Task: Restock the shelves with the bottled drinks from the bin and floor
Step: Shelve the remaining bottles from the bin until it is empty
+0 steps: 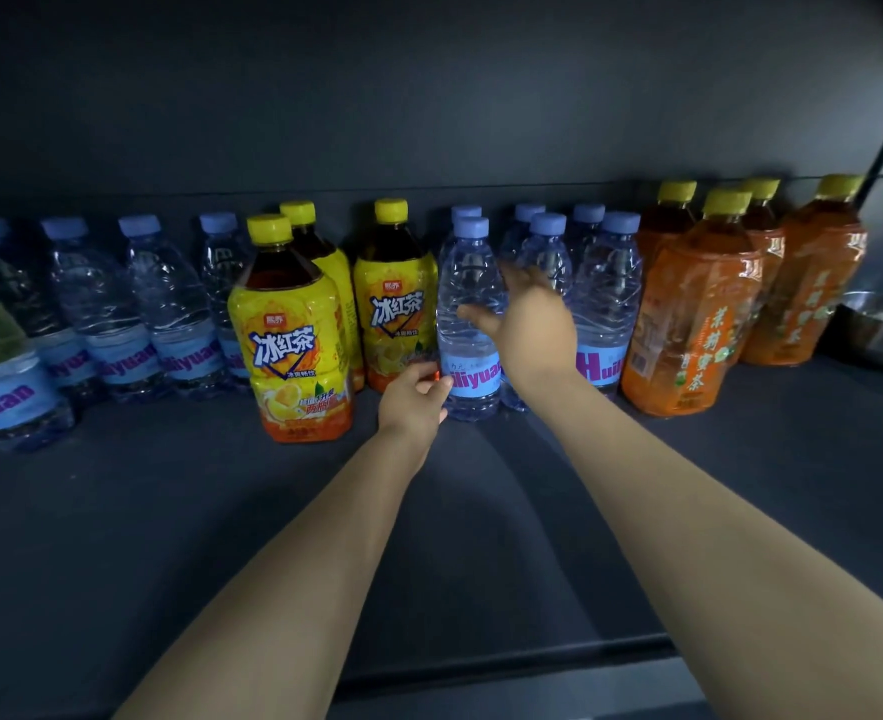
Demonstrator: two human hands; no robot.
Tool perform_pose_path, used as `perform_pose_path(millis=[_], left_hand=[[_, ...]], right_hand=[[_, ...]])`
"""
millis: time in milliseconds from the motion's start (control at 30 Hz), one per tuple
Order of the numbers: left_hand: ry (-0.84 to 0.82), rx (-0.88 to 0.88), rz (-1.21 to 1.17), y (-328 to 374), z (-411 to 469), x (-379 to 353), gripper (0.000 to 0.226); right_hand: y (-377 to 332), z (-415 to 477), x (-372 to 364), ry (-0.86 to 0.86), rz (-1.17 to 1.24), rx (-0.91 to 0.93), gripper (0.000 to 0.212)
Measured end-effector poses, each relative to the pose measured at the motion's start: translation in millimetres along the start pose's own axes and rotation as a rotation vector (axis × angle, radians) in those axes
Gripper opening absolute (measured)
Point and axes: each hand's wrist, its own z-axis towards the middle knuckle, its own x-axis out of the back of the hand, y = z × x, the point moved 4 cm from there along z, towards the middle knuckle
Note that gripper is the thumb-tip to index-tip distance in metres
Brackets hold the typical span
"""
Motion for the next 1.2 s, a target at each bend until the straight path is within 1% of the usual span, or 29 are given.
perform_pose_path(millis=[167, 300, 433, 633, 800, 900, 1000, 1200], left_hand=[[-0.021, -0.003, 0.032, 6.3, -6.5, 2.8, 0.031], [-0.018, -0.009, 0.062, 14.9, -15.6, 9.2, 0.03], [-0.021, -0.032, 0.099, 30.5, -33.3, 15.8, 0.03], [-0.037, -0.02, 0.117, 57.4, -83.2, 33.2, 0.027], [-0.02, 0.024, 0.081, 95.7, -136.3, 53.9, 0.026], [-0.03, 0.056, 0.133, 117.0, -167.5, 68.9, 0.026], [-0.03, 0.041, 0.201, 136.7, -196.1, 87.4, 0.026], [-0.03, -0.043, 0.382, 178.0, -238.8, 118.2, 0.023]], right_hand=[[2.0, -9.9, -0.6, 0.0, 0.122, -0.024, 0.064], [2.8, -20.1, 1.4, -0.04, 0.191, -0.02, 0.062], [1.0, -28.8, 15.4, -0.067, 0.288, -0.093, 0.059], [-11.5, -51.5, 54.5, -0.204, 0.35, -0.191, 0.06], [-32.8, -74.1, 102.0, -0.317, 0.406, -0.292, 0.057], [-45.1, -89.0, 129.0, -0.416, 0.356, -0.316, 0.058], [-54.9, -101.8, 157.3, -0.517, 0.27, -0.318, 0.062], [-78.0, -116.2, 210.3, -0.604, 0.131, -0.267, 0.067]])
